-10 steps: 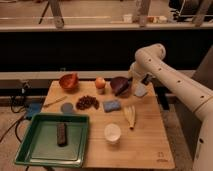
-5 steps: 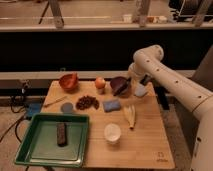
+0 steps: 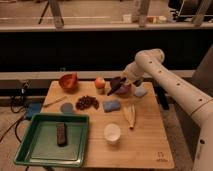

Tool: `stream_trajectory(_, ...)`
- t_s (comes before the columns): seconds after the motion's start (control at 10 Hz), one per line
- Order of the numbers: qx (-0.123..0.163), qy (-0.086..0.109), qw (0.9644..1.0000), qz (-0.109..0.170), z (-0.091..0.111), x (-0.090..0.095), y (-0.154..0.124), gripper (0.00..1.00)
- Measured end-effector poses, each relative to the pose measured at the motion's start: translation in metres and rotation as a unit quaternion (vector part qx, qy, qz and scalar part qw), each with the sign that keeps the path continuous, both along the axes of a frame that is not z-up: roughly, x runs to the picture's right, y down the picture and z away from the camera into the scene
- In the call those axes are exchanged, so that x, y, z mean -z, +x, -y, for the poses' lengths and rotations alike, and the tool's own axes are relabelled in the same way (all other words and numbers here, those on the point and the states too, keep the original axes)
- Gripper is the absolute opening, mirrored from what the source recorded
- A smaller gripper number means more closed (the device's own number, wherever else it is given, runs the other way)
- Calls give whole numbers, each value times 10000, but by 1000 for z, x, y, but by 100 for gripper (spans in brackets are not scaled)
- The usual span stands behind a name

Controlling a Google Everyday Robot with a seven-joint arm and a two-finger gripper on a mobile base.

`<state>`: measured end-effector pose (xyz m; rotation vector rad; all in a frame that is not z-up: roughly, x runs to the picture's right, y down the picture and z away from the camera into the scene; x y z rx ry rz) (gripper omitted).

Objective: Wipe purple bowl with brush

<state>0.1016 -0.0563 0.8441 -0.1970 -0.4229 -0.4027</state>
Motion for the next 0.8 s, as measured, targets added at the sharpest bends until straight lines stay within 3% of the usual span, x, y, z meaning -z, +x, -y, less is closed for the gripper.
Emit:
stream_trajectory(0.4,27,-89,9973,731,7,-20,-61,0)
stream_trajectory(0.8,-320,-248,9943,985,8,-54,-66,0)
